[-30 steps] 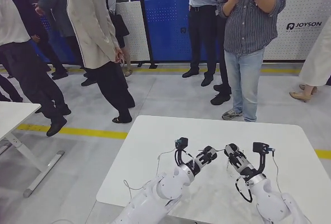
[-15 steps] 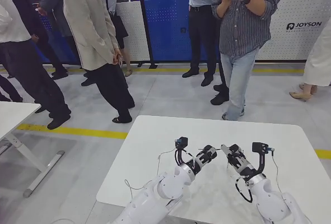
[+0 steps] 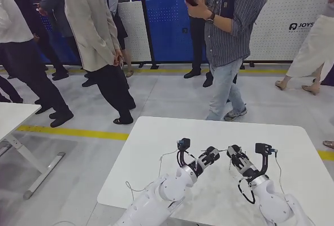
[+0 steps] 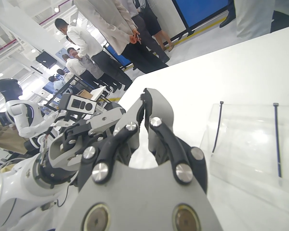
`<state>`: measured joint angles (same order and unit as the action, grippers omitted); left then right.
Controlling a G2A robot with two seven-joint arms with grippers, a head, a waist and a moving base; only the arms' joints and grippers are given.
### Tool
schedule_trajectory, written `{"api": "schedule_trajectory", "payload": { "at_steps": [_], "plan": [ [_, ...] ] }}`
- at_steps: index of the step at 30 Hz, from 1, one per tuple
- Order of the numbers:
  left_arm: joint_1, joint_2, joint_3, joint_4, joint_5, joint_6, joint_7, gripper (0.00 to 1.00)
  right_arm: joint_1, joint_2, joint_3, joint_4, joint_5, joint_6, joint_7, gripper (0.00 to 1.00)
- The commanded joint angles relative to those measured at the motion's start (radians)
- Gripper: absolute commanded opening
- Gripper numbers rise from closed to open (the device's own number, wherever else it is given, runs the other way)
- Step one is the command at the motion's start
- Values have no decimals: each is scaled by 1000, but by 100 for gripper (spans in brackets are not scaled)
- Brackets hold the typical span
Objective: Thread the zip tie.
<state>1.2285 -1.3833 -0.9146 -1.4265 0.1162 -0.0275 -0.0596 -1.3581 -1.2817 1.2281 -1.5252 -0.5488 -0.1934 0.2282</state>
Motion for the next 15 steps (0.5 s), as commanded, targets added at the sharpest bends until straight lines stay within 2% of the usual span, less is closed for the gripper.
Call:
{"api": "schedule_trajectory", "payload": {
  "at_steps": [1, 15],
  "plan": [
    [0, 0, -1, 0, 0, -3, 0, 0, 0, 0, 0, 0, -2, 0, -1, 0],
    [-2, -3, 7, -1, -1, -23, -16, 0, 3, 1, -2, 4, -6, -27, 13, 0]
  ]
}}
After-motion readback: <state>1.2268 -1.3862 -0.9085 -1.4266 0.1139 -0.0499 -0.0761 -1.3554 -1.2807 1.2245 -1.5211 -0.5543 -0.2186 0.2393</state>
